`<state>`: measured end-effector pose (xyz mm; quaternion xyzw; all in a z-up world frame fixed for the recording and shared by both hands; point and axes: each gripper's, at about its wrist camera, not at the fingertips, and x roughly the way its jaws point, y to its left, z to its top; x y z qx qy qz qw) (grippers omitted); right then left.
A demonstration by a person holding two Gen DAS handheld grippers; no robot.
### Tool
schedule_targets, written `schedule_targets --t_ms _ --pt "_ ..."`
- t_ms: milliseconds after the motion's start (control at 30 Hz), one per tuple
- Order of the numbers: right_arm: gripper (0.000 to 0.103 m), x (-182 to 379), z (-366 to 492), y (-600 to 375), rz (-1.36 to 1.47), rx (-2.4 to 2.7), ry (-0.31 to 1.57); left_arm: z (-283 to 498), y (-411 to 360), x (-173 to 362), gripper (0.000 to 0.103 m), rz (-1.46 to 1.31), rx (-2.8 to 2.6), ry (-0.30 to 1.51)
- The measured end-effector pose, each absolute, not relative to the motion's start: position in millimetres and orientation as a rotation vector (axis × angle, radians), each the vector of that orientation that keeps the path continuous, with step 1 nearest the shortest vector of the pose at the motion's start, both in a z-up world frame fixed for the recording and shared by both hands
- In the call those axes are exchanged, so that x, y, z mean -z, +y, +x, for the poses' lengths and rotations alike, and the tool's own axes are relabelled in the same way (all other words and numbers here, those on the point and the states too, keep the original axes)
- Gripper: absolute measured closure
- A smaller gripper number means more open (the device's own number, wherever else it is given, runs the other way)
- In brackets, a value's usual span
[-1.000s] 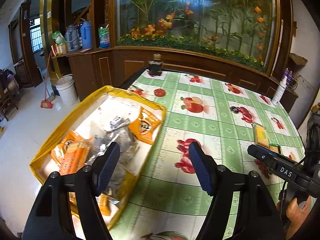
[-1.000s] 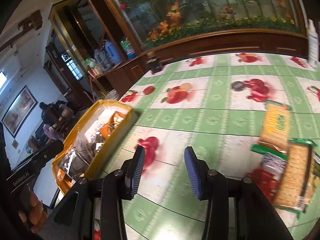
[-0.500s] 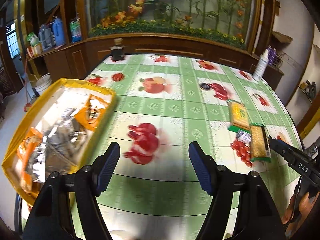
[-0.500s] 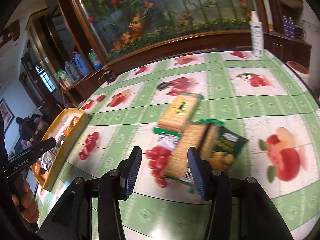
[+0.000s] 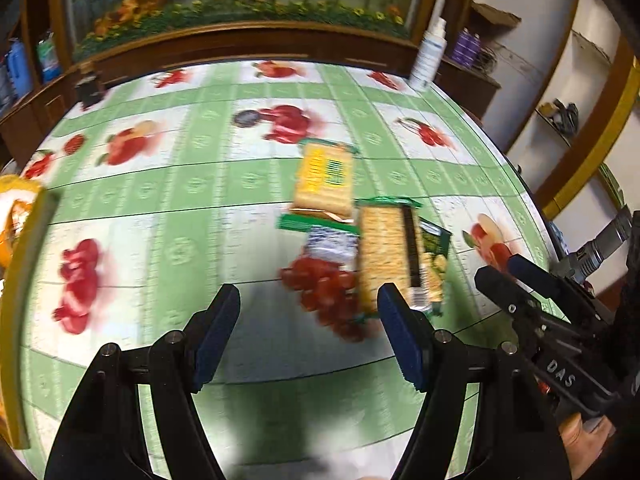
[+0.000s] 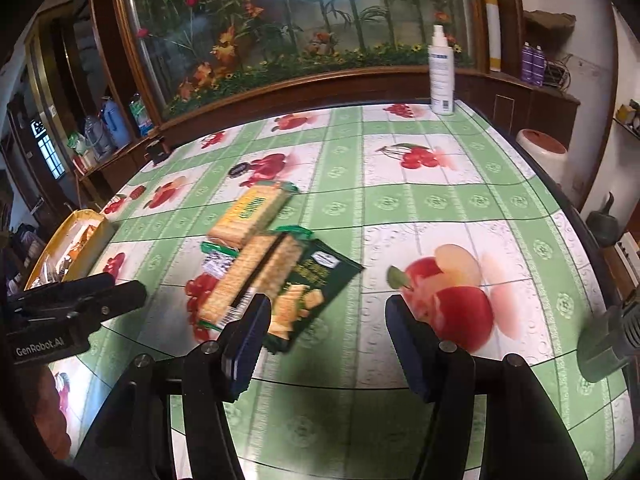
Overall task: Organize snacks
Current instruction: 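Move both tools back toward the cracker packs on the table, then grasp the clear soda-cracker pack with the left tool while the right tool grasps the green cracker bag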
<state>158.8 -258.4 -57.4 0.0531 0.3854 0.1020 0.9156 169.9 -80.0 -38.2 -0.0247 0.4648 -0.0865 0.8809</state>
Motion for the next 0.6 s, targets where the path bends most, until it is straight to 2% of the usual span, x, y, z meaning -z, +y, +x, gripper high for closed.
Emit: schedule_targets --t_ms 133,267,467,600 --pt "0.041 61.1 157.7 -280.0 0.156 -0.193 0.798 185.4 -108.4 50.3 0.032 -0.021 0.208 1.003" --pt "0.041 62.9 158.5 -292.3 0.187 -0.188 0.803 197.5 -115.4 52.3 0.026 -0.032 0.212 1.003" --pt "0.041 61.6 162.5 -288.0 0.193 -0.203 0.799 213.0 -111.0 52.1 0.026 -0.171 0.295 1.055" --pt "0.041 63.4 164.8 -290.9 0.199 -0.186 0.805 221.6 -129.2 57.8 0.026 -0.100 0.258 1.084"
